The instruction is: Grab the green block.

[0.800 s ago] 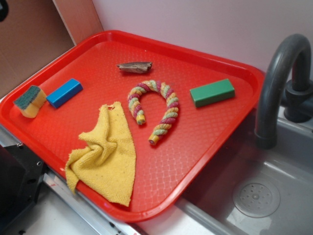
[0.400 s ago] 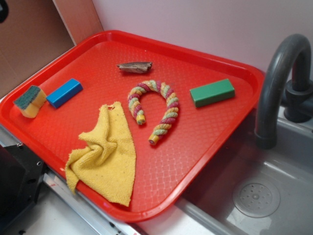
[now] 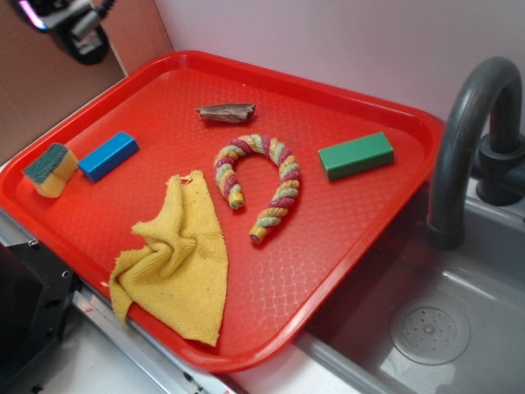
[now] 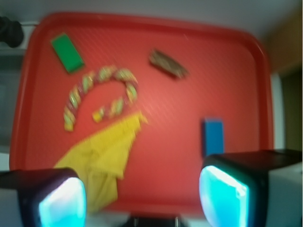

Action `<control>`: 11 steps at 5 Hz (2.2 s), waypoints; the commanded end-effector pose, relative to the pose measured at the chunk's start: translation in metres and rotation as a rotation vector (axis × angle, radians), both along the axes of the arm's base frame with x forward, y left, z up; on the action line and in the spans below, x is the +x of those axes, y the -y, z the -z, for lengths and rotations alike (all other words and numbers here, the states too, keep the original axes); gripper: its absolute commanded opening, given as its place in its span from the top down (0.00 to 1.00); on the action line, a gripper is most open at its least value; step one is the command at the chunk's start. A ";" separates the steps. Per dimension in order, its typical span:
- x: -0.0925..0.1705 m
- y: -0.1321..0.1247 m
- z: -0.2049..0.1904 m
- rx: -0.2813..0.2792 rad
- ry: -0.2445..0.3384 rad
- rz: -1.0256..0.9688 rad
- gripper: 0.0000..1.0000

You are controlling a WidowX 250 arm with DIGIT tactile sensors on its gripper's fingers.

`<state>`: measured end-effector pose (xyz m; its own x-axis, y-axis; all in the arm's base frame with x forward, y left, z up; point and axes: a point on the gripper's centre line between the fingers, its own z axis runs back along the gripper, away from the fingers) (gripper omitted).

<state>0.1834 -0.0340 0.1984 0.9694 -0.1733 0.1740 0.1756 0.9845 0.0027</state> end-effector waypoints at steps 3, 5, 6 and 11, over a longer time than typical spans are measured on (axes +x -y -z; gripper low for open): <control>0.113 0.086 0.073 0.037 0.037 0.331 0.00; 0.132 0.107 0.107 0.001 -0.040 0.396 0.00; 0.131 0.113 0.124 0.024 -0.080 0.421 0.00; 0.124 0.126 0.162 0.125 -0.131 0.454 1.00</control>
